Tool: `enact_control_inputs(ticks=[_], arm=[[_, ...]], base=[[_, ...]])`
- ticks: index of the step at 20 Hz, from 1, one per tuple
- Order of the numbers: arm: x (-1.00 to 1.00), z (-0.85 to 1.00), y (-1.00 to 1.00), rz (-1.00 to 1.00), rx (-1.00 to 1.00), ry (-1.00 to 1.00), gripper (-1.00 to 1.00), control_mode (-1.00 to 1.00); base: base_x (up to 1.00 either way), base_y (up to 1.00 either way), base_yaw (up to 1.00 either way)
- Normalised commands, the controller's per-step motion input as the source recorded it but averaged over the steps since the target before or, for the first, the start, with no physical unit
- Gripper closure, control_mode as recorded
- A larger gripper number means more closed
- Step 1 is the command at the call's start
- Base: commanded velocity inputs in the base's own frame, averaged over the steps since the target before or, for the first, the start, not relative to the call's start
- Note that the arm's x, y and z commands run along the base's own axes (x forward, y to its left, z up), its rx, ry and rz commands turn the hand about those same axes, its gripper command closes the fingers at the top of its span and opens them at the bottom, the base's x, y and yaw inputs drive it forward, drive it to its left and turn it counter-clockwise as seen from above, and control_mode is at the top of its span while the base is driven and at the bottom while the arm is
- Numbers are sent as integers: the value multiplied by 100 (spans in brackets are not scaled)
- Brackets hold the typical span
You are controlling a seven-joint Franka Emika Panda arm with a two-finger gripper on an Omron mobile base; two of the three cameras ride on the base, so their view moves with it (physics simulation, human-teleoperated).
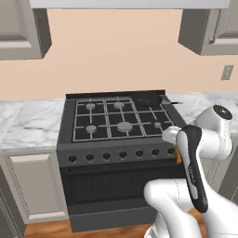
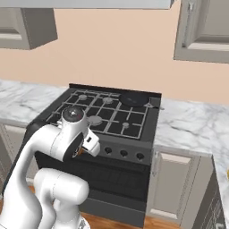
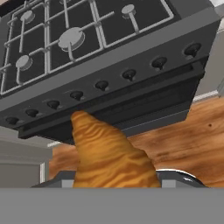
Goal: Pick the croissant and place it on the pan. Then turn on the stove to warm the croissant.
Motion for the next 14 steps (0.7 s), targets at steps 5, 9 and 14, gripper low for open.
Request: enact_control_inputs(ticks=[5, 9, 14], arm=[[0, 0, 0, 0, 0, 0, 100, 100], [0, 0, 0, 0, 0, 0, 100, 100], [0, 0, 0, 0, 0, 0, 100, 100]], base=[[1, 60, 3], [17, 12, 1], [17, -4, 0]])
